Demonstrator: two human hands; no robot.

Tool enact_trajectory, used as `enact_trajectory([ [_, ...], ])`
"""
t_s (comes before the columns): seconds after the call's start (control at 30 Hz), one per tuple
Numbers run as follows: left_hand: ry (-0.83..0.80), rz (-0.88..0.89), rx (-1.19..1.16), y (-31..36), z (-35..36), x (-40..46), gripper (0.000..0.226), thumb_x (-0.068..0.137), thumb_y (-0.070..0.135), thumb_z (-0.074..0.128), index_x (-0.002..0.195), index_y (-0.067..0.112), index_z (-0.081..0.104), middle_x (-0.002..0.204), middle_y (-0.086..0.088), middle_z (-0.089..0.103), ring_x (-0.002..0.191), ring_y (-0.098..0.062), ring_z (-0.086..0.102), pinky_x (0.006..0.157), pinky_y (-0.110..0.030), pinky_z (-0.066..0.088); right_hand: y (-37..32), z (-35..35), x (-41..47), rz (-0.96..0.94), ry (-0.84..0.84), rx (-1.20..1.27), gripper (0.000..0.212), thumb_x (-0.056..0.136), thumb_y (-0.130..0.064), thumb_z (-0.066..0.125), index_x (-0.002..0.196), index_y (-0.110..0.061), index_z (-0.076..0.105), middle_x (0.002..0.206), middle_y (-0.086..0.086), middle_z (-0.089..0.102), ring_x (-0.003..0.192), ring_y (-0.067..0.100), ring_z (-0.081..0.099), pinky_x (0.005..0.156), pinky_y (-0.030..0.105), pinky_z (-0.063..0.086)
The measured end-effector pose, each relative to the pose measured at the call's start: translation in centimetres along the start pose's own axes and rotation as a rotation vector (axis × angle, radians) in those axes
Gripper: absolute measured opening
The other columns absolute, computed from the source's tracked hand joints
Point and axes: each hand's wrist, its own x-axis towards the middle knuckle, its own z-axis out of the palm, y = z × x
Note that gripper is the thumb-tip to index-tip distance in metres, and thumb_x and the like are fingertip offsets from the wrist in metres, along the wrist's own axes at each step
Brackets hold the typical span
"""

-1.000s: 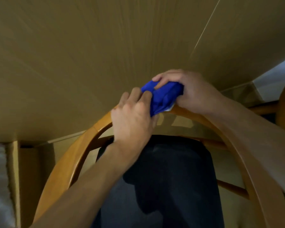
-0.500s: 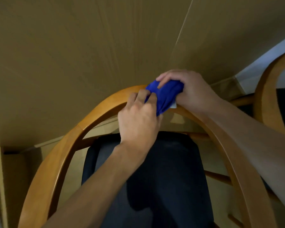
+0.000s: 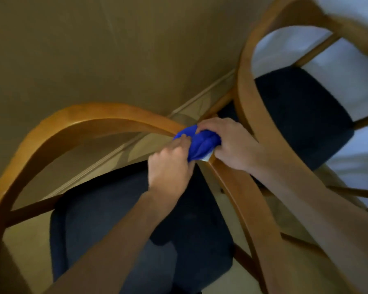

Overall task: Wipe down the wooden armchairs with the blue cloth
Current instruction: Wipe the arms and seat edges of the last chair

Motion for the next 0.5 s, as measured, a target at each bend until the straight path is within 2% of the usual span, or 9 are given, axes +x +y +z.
enact_trajectory([
  [0.2, -0.062, 0.121, 0.029, 2.7, 0.3, -2.2, 0.015, 0.083, 0.024, 0.066, 0.096, 0.020, 0.059, 0.085, 0.005, 0.063, 0.071, -0.015, 0.060, 0.060, -0.030, 0.049, 1.5, 0.7, -5.4, 0.066, 0.081, 0.014, 0.046, 0.084, -0.004, 0.063, 0.128, -0.018, 0.059, 0.132, -0.005, 0.058, 0.119, 0.016, 0.050, 0.103, 0.028, 0.041],
  [0.3, -0.104, 0.173, 0.024, 5.3, 1.0, -5.0, 0.014, 0.084, 0.025, 0.063, 0.097, 0.021, 0.057, 0.088, 0.006, 0.062, 0.075, -0.013, 0.059, 0.060, -0.029, 0.047, 2.6, 0.7, -10.0, 0.103, 0.101, 0.020, 0.044, 0.083, -0.005, 0.065, 0.126, -0.016, 0.061, 0.131, -0.003, 0.059, 0.119, 0.018, 0.053, 0.103, 0.036, 0.043],
  [0.4, -0.118, 0.245, 0.013, 7.7, 1.9, -8.9, 0.018, 0.084, 0.029, 0.065, 0.098, 0.022, 0.057, 0.091, 0.007, 0.063, 0.079, -0.012, 0.059, 0.057, -0.025, 0.036, 3.2, 1.6, -15.8, 0.165, 0.137, 0.076, 0.041, 0.082, -0.005, 0.064, 0.121, -0.018, 0.063, 0.128, -0.005, 0.061, 0.117, 0.014, 0.053, 0.104, 0.031, 0.041],
  [0.5, -0.142, 0.313, -0.007, 9.5, 2.5, -13.3, 0.023, 0.083, 0.030, 0.070, 0.102, 0.021, 0.061, 0.094, 0.006, 0.066, 0.082, -0.012, 0.062, 0.057, -0.025, 0.039, 3.2, 3.0, -21.5, 0.245, 0.175, 0.124, 0.044, 0.077, 0.000, 0.065, 0.116, -0.018, 0.066, 0.126, -0.005, 0.062, 0.116, 0.014, 0.053, 0.104, 0.026, 0.040],
])
